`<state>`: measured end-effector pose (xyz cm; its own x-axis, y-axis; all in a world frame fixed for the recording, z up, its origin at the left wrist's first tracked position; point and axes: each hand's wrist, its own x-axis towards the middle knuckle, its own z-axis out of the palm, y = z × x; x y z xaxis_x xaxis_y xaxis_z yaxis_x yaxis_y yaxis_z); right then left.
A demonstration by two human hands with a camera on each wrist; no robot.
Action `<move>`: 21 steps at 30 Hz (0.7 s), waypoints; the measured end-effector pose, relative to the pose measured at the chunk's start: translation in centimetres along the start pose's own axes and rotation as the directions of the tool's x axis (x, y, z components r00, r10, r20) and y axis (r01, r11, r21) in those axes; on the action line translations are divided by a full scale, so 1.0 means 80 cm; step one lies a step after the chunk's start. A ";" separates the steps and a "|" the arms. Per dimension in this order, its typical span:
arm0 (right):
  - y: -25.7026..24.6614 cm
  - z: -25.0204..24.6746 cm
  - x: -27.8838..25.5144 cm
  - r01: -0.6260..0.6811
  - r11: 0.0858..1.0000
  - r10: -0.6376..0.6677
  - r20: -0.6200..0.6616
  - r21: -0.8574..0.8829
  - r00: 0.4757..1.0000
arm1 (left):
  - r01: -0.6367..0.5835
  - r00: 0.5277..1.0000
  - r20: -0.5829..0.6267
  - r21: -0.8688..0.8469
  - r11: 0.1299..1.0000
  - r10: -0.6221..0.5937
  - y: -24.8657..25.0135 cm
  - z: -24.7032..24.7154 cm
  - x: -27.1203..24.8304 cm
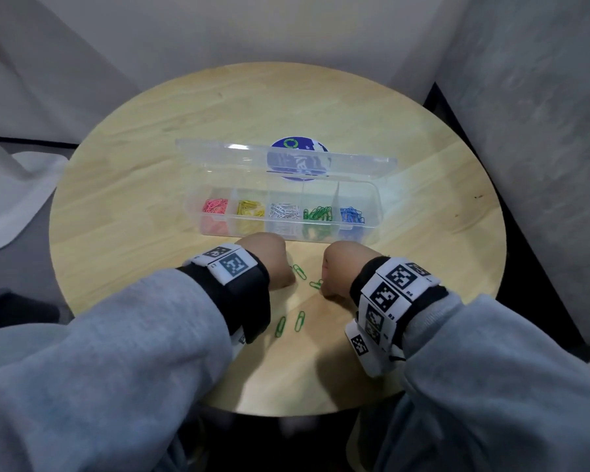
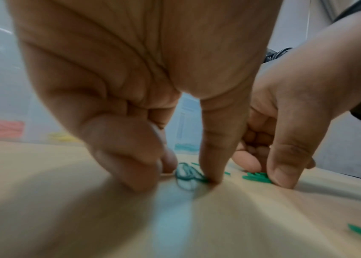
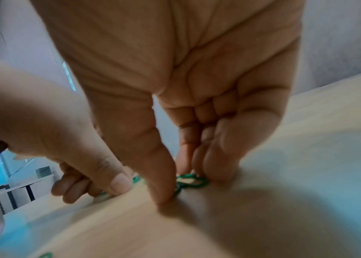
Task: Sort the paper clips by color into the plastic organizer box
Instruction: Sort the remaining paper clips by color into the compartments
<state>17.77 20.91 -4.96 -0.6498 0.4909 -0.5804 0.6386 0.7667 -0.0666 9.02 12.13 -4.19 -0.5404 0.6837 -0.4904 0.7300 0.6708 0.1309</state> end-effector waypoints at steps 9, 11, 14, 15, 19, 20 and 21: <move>0.003 -0.001 -0.015 0.168 0.986 -0.168 -0.041 -0.024 0.985 | -0.004 1.000 -0.001 -0.012 1.000 0.004 0.000 0.006 0.000; 0.002 -0.003 -0.018 0.197 0.979 -0.199 -0.040 -0.043 0.979 | -0.007 1.000 0.000 0.003 1.000 0.007 0.001 0.006 -0.001; 0.000 -0.004 -0.018 0.236 0.968 -0.238 -0.025 -0.083 0.971 | -0.001 1.000 0.017 0.026 1.000 0.001 0.000 0.005 0.000; -0.001 -0.004 -0.018 0.246 0.965 -0.249 -0.026 -0.086 0.968 | 0.001 1.000 0.027 0.032 1.000 -0.001 -0.001 0.005 0.000; 0.003 -0.002 -0.016 0.235 0.972 -0.235 -0.037 -0.003 0.971 | 0.008 0.998 0.063 0.039 0.999 -0.010 -0.003 0.002 -0.004; 0.004 -0.002 -0.015 0.228 0.973 -0.227 -0.039 0.016 0.973 | 0.009 0.998 0.067 0.035 0.999 -0.011 -0.005 0.001 -0.004; 0.004 0.000 -0.013 0.223 0.974 -0.222 -0.040 0.035 0.974 | 0.010 0.998 0.068 0.029 1.000 -0.012 -0.006 0.001 -0.005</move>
<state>18.66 20.63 -4.34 -0.7912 0.3248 -0.5182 0.4915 0.8419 -0.2226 8.91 11.53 -4.16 -0.5195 0.6542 -0.5497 0.7364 0.6691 0.1004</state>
